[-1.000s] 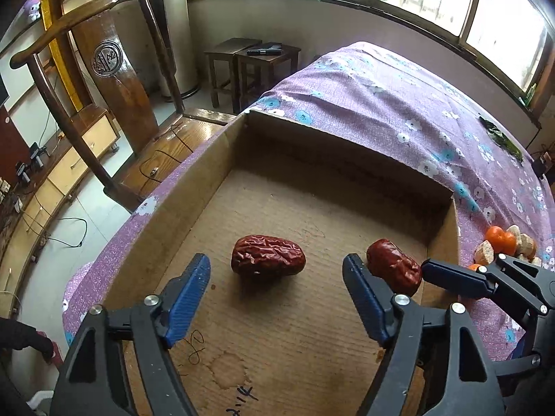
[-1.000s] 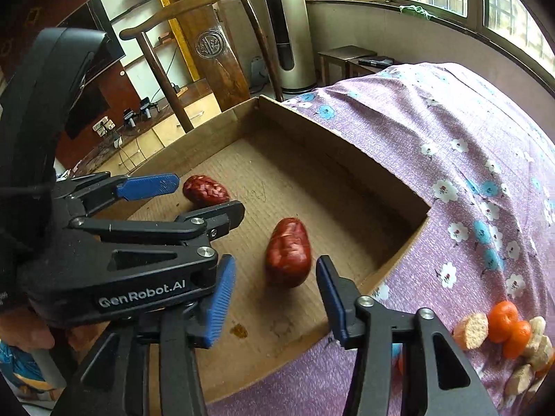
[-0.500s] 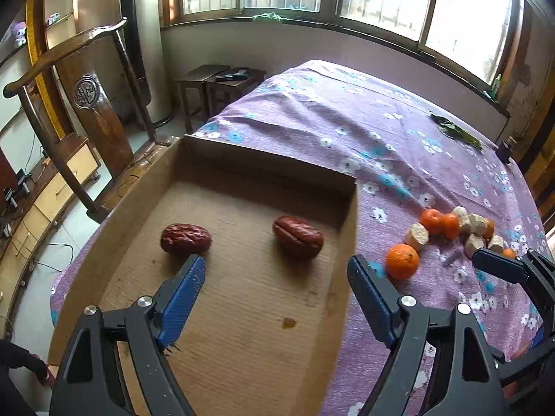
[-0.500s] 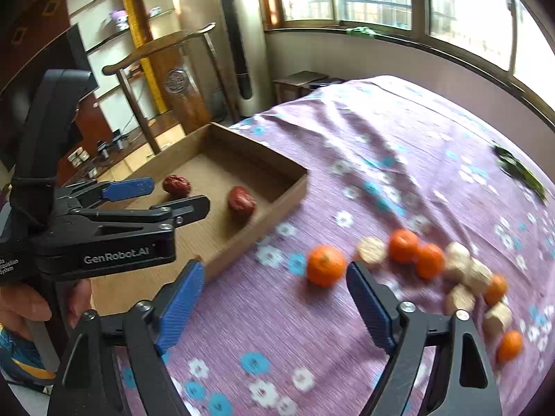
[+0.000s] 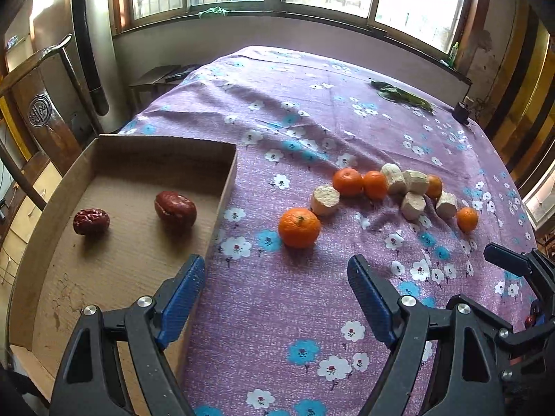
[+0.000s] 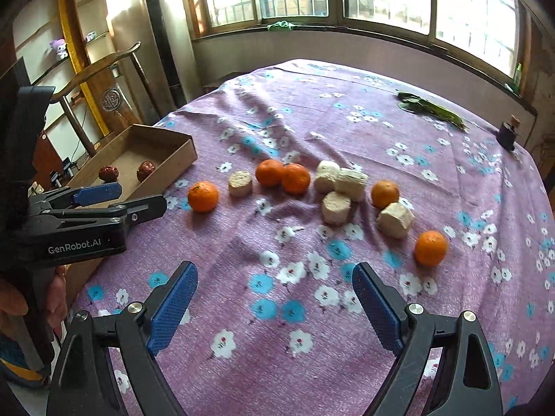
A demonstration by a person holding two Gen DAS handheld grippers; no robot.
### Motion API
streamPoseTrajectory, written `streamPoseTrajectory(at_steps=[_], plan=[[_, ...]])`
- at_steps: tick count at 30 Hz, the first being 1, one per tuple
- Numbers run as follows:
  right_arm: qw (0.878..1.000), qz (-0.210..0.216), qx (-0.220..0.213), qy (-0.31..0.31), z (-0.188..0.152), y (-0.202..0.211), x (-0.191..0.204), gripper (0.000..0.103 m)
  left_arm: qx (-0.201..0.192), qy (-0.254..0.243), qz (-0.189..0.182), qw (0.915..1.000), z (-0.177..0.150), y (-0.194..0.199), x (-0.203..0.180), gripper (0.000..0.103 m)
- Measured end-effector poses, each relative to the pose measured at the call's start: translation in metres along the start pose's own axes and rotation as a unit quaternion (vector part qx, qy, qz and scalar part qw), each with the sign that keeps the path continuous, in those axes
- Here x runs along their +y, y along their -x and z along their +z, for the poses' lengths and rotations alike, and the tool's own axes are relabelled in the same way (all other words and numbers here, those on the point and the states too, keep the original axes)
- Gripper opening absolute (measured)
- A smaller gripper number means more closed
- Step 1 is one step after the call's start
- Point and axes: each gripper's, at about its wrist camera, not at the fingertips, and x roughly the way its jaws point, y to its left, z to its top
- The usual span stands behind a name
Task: Organize fruits
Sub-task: 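Withdraw both open tools from the box back over the fruit row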
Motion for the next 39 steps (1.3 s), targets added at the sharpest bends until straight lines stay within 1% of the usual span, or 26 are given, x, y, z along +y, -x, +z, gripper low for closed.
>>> streamPoseTrajectory(at_steps=[4,8,11,14,19,21,27,31,34,39], plan=[[1.000,0.003,-0.006,0.003,-0.004,0.004,-0.006,0.094,0.002,0.000,-0.003,1.0000,-0.005,-0.001,-0.008,0.083],[1.000,0.004,-0.012,0.010,-0.004,0.007,-0.013,0.094,-0.002,-0.008,0.004,1.0000,-0.012,0.005,-0.015,0.083],[1.000,-0.007,-0.008,0.002,-0.004,0.002,-0.022,0.094,-0.010,-0.020,0.007,0.9997,-0.016,0.013,-0.018,0.083],[1.000,-0.008,0.000,-0.018,-0.005,-0.006,-0.031,0.094,-0.007,-0.027,0.007,0.9996,-0.018,0.016,-0.020,0.083],[0.999,0.009,0.016,-0.035,-0.006,-0.013,-0.037,0.095,-0.011,-0.037,0.002,0.9993,-0.019,0.022,-0.024,0.083],[0.999,0.011,0.015,-0.037,-0.005,-0.012,-0.037,0.095,-0.012,-0.038,0.000,0.9992,-0.019,0.022,-0.025,0.083],[1.000,-0.006,0.015,-0.026,-0.011,-0.001,-0.039,0.096,0.008,-0.033,-0.017,0.9993,-0.023,0.009,-0.029,0.083],[0.999,-0.013,0.006,-0.044,-0.021,0.012,-0.049,0.097,0.015,-0.031,-0.029,0.9990,-0.022,-0.002,-0.031,0.083],[0.998,-0.023,0.012,-0.054,-0.027,0.018,-0.057,0.096,0.026,-0.028,-0.045,0.9983,-0.019,-0.009,-0.032,0.083],[0.997,-0.036,0.011,-0.067,-0.033,0.026,-0.071,0.096,0.034,-0.010,-0.053,0.9979,-0.010,-0.020,-0.025,0.083]])
